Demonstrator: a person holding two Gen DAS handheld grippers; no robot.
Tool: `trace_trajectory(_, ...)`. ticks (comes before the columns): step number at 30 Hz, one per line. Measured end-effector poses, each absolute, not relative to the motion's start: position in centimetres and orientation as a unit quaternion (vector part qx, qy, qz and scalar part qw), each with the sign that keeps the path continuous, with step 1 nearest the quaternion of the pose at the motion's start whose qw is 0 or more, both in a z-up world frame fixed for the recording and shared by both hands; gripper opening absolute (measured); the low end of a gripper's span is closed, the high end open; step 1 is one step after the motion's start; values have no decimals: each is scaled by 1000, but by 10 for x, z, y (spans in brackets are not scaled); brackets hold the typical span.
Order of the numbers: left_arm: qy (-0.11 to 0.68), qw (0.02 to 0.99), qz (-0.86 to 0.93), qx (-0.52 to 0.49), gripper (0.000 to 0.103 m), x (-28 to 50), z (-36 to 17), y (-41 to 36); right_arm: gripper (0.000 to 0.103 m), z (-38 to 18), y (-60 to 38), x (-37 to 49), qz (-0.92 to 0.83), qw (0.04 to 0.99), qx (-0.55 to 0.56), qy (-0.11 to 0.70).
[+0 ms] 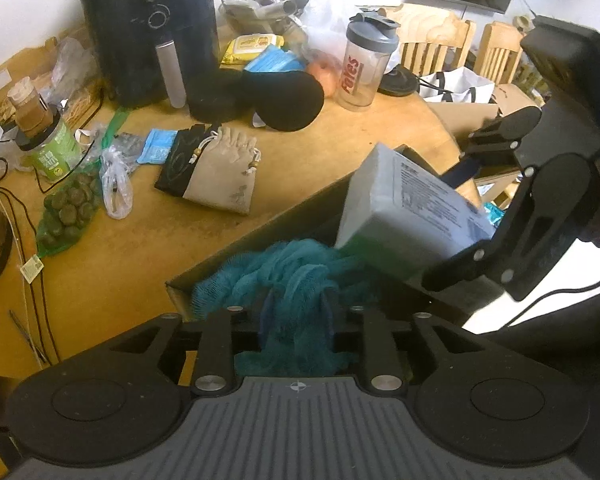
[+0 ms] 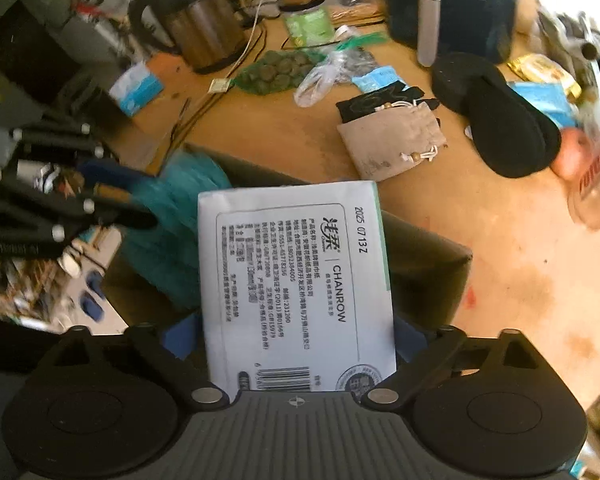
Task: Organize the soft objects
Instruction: 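Lower the loofah and white box into the cardboard box and open both grippers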
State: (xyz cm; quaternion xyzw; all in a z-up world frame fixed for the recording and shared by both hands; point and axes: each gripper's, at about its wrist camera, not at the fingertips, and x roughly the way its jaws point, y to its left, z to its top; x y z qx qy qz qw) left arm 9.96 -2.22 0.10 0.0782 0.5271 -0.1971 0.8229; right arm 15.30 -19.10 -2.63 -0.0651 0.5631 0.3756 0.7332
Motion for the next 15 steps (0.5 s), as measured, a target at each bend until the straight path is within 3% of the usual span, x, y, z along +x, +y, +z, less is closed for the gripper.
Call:
trace_trajectory(5,516,832,-194,62,41,98,6,-20,103,-20,-195,153,371,743,-59,553)
trace_trajectory(15,509,841,-180,39,42,101,9,-13,100,-24,-187,143,385,753,-107,522)
